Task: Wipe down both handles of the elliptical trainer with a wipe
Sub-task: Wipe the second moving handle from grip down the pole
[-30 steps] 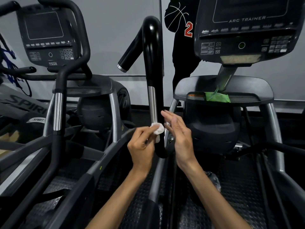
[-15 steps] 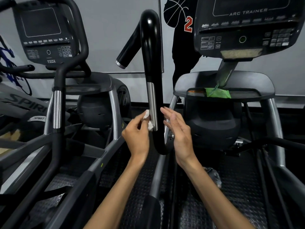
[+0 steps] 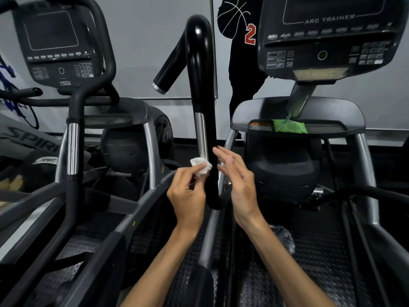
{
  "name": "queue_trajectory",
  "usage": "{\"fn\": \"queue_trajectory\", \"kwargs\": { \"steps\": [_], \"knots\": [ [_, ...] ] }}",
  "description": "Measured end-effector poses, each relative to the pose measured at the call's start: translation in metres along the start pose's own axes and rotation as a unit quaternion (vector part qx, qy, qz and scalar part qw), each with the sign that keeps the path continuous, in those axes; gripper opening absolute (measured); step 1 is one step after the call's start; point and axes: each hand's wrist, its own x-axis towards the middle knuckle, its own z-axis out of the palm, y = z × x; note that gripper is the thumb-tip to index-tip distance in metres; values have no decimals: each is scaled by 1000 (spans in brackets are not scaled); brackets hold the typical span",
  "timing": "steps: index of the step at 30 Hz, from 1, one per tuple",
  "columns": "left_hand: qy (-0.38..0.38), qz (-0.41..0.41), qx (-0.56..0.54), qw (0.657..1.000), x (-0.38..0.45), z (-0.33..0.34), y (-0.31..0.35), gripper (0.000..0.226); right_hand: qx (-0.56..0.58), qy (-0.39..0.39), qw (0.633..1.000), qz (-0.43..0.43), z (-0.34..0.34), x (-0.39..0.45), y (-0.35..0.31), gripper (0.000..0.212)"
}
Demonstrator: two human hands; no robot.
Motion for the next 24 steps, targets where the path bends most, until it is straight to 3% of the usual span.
{"fn": "queue_trajectory", "kwargs": {
  "steps": [3, 7, 10, 12, 16, 20, 24],
  "knots": [
    [-37, 66, 34, 997, -4, -6, -13, 24, 8, 0, 1000, 5, 0, -1, -2, 46],
    [-10, -2, 25, 1000, 9, -5, -22, 24, 13, 1, 1000, 12, 1, -1, -3, 46],
    [-60, 111, 72, 989, -11, -1, -20, 16, 28, 9, 999, 16, 0, 0, -5, 43],
    [-86, 125, 72, 986, -23, -3, -24, 15, 32, 16, 999, 20, -2, 0, -5, 42],
    [-17, 75, 76, 994, -19, 2, -23, 13, 27, 28, 999, 27, -9, -2, -5, 44],
    [-37, 76, 90, 992, -26, 3, -19, 13, 19, 17, 999, 36, -13, -5, -6, 45],
    [-4, -65, 40, 997, -20, 2, -20, 15, 8, 14, 999, 48, -12, -7, -5, 49]
  ]
}}
